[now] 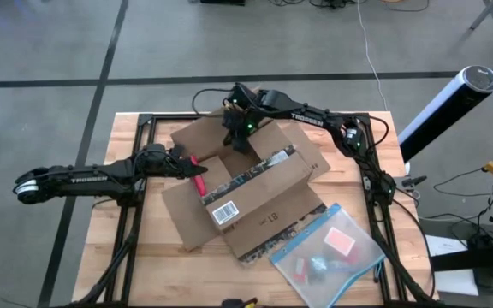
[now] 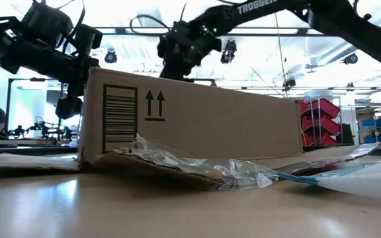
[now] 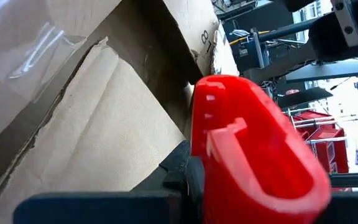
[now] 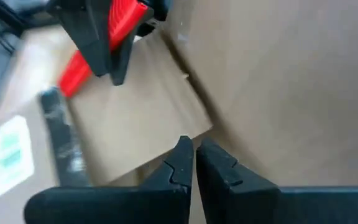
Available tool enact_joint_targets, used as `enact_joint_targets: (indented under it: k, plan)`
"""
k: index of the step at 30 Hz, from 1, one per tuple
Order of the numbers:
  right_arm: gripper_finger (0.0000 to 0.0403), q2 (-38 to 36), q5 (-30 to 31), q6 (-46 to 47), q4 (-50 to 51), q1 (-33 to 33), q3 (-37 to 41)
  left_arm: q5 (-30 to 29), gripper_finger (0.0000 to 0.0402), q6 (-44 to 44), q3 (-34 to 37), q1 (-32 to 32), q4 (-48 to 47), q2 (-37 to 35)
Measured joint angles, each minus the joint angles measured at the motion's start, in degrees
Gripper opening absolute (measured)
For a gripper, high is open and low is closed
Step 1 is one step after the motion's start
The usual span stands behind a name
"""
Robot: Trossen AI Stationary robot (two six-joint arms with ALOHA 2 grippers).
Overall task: Unpack boxes
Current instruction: Break down the box using the red cutter
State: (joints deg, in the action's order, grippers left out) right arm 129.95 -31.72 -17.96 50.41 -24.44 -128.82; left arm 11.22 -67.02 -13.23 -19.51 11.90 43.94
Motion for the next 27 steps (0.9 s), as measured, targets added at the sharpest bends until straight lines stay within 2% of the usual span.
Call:
enact_joint_targets:
  k: [4, 8, 12, 16, 20, 27]
  plan:
    - [0.0058, -0.1, 6.1, -3.9, 0.0, 0.5, -0.6, 0.0, 0.0028, 0.0, 0.0, 0.0, 0.0, 0.0]
    - [0.0131, -0.1, 8.3, -5.9, 0.7, 0.8, -0.3, 0.0, 0.0028, 0.0, 0.0, 0.0, 0.0, 0.0]
    - [0.0205, -0.1, 13.8, -10.6, 0.8, 1.4, 0.3, 0.0, 0.0028, 0.1, 0.0, 0.0, -0.1, 0.0]
    - [0.0255, 0.2, 18.2, -16.2, 0.7, 1.9, 0.9, 0.0, 0.0028, 0.0, 0.0, 0.0, -0.1, 0.0]
    - [0.027, 2.1, 20.2, -17.4, 0.7, 2.2, 1.5, 0.0, 0.0028, 0.1, 0.0, 0.0, -0.1, 0.0]
    - [0.0251, 6.6, 22.7, -15.8, 0.2, 2.3, 1.5, -0.1, 0.0028, -0.1, 0.0, 0.0, -0.2, 0.0]
